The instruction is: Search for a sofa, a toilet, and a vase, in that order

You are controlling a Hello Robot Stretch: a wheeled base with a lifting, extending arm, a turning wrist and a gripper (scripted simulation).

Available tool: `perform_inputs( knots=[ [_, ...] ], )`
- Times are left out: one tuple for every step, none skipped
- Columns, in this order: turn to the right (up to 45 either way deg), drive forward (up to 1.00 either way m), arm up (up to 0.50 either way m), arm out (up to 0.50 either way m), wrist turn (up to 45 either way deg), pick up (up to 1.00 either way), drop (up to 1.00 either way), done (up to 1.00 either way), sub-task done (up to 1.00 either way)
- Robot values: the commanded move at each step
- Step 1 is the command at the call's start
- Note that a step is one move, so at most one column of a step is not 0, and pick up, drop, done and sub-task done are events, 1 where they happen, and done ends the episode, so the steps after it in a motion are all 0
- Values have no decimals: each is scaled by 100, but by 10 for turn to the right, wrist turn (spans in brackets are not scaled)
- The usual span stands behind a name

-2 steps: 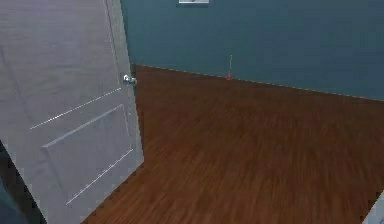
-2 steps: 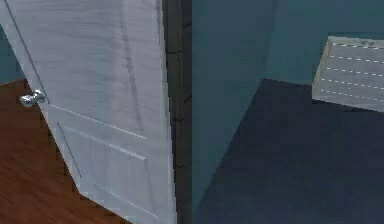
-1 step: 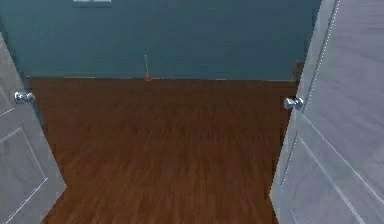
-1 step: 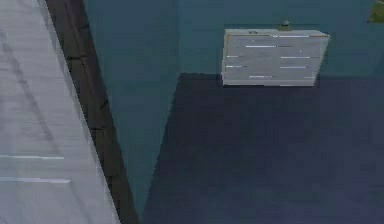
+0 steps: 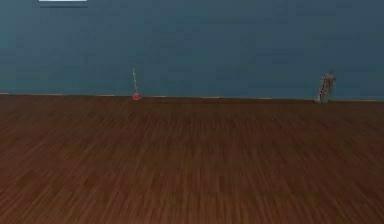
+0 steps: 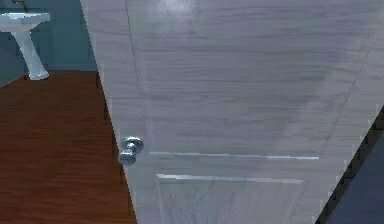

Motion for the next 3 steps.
perform_inputs(
  knots=[
    [60, 0, 0, 0, 0, 0, 0, 0, 0],
    [0, 50, 0, 0, 0, 0, 0, 0, 0],
    [450, 0, 0, 0, 0, 0, 0, 0, 0]
  ],
)
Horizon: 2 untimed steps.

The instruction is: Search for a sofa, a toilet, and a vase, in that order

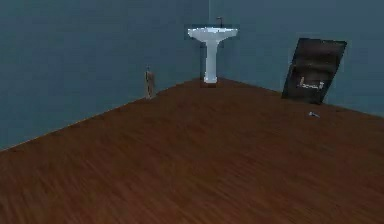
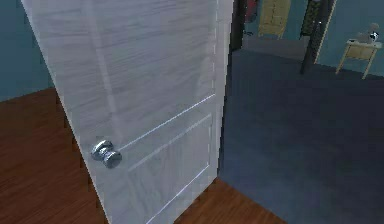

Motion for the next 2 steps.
perform_inputs(
  knots=[
    [210, 0, 0, 0, 0, 0, 0, 0, 0],
    [0, 100, 0, 0, 0, 0, 0, 0, 0]
  ],
)
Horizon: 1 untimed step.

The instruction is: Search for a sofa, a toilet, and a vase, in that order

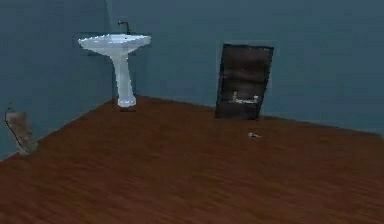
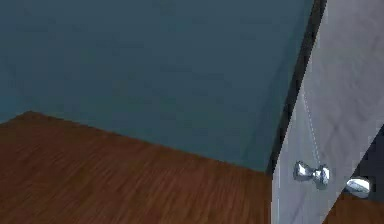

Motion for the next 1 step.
perform_inputs(
  knots=[
    [270, 0, 0, 0, 0, 0, 0, 0, 0]
  ],
)
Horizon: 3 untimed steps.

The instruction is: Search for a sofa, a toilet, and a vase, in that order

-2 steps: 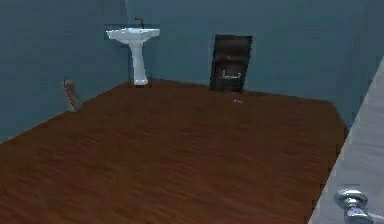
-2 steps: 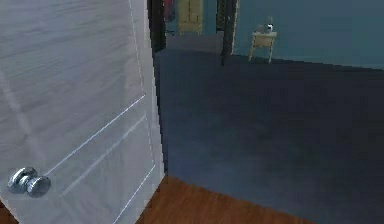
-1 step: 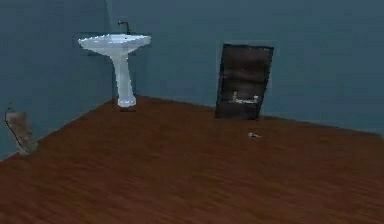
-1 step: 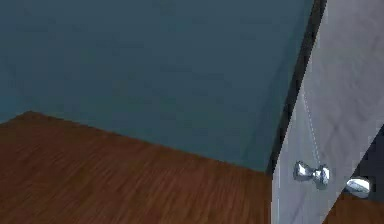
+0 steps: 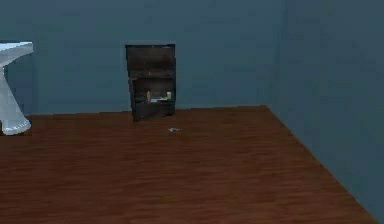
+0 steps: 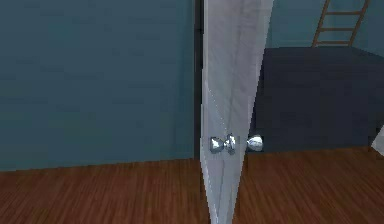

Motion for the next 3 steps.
perform_inputs(
  knots=[
    [0, 5, 0, 0, 0, 0, 0, 0, 0],
    [30, 0, 0, 0, 0, 0, 0, 0, 0],
    [0, 100, 0, 0, 0, 0, 0, 0, 0]
  ],
)
